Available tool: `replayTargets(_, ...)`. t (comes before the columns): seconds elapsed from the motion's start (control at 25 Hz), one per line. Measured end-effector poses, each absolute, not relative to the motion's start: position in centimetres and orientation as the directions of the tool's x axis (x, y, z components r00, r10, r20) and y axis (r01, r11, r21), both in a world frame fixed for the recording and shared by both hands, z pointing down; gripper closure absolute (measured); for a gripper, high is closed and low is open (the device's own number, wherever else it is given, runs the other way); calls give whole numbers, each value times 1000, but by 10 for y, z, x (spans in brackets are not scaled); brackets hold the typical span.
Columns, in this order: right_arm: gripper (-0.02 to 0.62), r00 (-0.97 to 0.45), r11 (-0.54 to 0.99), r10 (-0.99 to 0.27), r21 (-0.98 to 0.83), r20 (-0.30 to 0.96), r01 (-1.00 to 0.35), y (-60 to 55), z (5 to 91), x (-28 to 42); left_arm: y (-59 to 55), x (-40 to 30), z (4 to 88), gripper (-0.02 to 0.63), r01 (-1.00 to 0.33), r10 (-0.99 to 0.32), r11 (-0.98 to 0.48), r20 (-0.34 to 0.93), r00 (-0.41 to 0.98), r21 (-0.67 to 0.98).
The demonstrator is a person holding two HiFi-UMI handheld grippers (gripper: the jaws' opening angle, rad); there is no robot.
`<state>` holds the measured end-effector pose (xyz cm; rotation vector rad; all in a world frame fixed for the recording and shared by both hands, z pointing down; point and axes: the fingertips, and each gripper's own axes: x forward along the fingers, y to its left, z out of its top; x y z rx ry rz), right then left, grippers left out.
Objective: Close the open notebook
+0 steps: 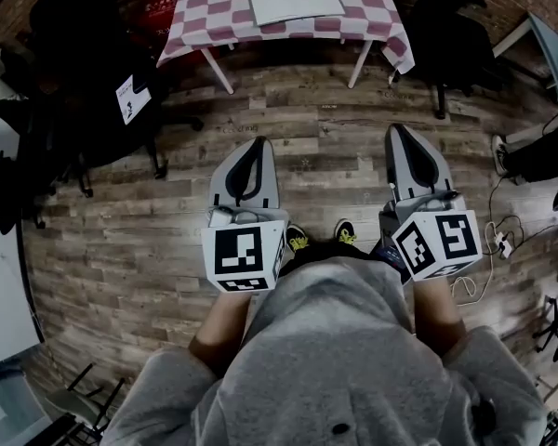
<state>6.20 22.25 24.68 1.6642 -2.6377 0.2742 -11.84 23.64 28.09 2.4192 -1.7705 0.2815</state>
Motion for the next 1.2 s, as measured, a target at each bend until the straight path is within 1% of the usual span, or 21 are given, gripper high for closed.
replayTargets(0.32,569,-430,417,-897,-127,100,-900,223,247,43,237,-142,284,597,-957,-932,-291,228,281,-8)
replayTargets(0.88,568,-414,400,-904,-127,104,-908,218,249,34,231,-151,281,597,-953,-931,-303,215,294,-9)
replayTargets(1.2,569,-421,411,-903,-116,86,-904,207,247,22,225,-163,279,597,-955,-938,-296,196,287,-17)
